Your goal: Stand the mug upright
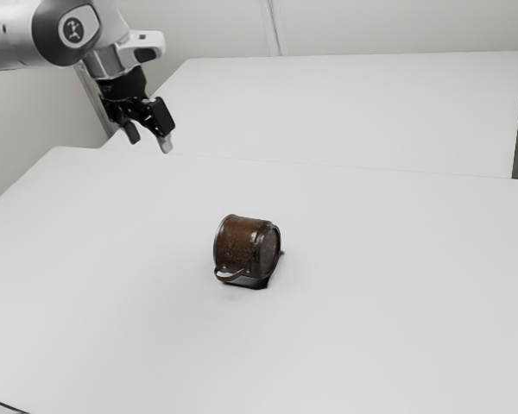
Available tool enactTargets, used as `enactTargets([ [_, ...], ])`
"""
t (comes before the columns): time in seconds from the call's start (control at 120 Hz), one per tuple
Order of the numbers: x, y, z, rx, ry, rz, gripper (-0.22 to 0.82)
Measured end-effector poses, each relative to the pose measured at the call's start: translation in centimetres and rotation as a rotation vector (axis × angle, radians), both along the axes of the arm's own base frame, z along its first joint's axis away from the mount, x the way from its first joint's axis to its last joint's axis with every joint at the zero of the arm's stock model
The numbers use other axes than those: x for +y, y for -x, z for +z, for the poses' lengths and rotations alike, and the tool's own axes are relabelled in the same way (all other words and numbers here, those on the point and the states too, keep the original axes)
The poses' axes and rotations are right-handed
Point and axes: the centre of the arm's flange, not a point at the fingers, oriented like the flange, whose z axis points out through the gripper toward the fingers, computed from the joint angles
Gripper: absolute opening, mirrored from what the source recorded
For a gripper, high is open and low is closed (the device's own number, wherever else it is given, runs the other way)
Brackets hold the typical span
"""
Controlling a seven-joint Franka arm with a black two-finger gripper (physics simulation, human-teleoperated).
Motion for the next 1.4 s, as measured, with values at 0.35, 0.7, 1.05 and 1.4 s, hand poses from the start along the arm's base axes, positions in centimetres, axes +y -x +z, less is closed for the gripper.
enactTargets([
  [0.35, 2.6, 0.6, -11.7, 0.133, 0.189, 0.176, 0.6],
  [0.7, 9.0, -0.6, -24.9, 0.13, 0.792, 0.523, 0.6],
  [1.05, 6.9, 0.0, -30.0, 0.113, 1.088, 0.439, 0.6],
  [1.4, 6.4, 1.1, -32.5, 0.04, 1.248, 0.311, 0.6],
])
